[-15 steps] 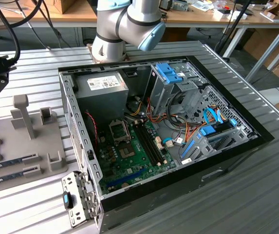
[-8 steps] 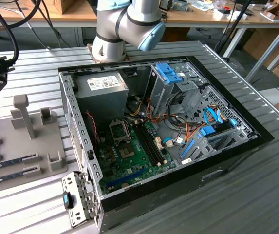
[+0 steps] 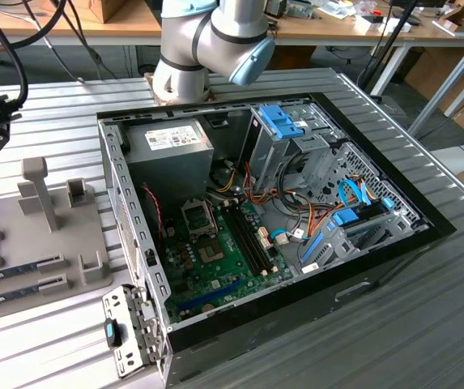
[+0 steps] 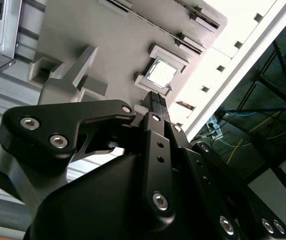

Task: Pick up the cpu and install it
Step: 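Reach for the cpu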

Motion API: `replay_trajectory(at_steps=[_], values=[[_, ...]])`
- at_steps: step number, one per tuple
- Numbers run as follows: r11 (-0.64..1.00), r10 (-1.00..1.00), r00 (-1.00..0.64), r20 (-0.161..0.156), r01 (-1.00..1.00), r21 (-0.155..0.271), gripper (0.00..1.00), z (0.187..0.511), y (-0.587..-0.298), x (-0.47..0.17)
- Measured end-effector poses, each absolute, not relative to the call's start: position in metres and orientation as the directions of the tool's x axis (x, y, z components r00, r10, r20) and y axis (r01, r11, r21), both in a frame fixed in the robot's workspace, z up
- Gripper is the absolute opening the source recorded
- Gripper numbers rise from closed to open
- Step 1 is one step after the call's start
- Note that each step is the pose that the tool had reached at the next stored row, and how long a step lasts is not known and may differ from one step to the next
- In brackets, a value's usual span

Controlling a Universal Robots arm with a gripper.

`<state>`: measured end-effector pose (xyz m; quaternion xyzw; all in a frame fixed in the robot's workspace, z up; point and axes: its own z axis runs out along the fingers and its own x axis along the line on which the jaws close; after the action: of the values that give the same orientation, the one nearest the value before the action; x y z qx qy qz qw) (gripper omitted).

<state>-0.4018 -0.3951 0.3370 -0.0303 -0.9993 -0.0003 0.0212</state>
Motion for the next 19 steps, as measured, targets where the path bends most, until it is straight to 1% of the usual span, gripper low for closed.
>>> replay_trajectory(at_steps=[19], values=[[0.998, 0.060, -0.997, 0.042, 0.061, -0.001, 0.11, 0.3329, -0.3951, -0.4042]])
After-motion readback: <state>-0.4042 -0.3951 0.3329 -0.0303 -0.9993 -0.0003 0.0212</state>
